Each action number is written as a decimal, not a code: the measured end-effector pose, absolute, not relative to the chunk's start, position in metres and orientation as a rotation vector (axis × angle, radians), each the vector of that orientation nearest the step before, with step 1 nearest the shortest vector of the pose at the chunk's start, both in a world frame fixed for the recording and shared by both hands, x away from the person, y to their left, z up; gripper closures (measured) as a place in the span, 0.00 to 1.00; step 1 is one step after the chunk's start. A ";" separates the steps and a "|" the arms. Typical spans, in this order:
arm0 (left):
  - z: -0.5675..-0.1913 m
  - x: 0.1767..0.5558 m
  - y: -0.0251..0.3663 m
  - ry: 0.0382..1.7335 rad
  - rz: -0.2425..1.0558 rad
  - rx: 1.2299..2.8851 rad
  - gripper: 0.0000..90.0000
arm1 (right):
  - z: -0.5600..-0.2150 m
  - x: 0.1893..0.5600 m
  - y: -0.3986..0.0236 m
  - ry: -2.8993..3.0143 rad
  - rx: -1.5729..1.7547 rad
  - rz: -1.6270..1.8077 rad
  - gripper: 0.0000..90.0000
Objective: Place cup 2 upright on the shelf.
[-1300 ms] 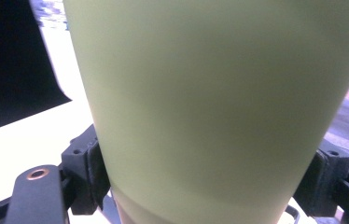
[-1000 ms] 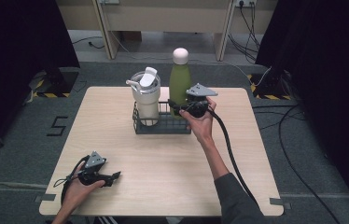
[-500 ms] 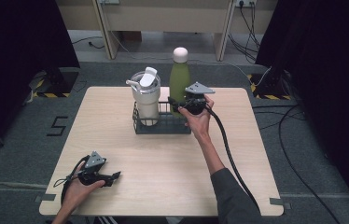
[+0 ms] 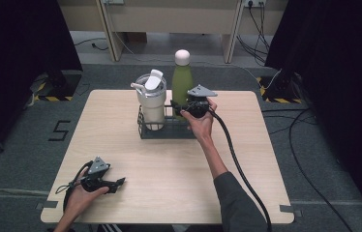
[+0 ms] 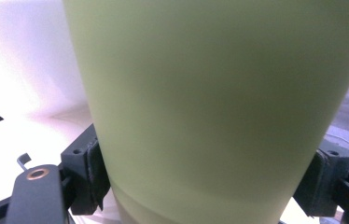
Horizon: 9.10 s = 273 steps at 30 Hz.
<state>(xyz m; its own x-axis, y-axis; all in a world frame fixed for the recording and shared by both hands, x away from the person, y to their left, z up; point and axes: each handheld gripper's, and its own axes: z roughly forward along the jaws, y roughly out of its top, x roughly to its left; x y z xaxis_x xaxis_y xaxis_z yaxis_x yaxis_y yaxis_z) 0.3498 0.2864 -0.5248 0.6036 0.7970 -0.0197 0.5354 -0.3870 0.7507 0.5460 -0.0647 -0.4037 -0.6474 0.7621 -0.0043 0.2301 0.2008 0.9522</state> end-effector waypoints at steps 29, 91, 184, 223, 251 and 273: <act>-0.525 0.350 0.286 1.048 0.450 2.085 0.15 | -0.438 0.554 -0.056 2.024 0.956 1.424 0.23; -0.525 0.350 0.286 1.047 0.450 2.085 0.15 | -0.424 0.523 -0.079 1.979 0.887 1.416 0.17; -0.525 0.350 0.286 1.047 0.454 2.085 0.16 | -0.444 0.402 -0.129 2.090 0.829 1.441 0.17; -0.525 0.350 0.286 1.048 0.454 2.083 0.16 | -0.472 0.382 -0.138 2.166 0.867 1.411 0.17; -0.525 0.350 0.286 1.048 0.454 2.084 0.16 | -0.482 0.367 -0.150 2.200 0.911 1.393 0.17; -0.525 0.350 0.286 1.048 0.453 2.085 0.16 | -0.495 0.357 -0.167 2.247 0.975 1.342 0.17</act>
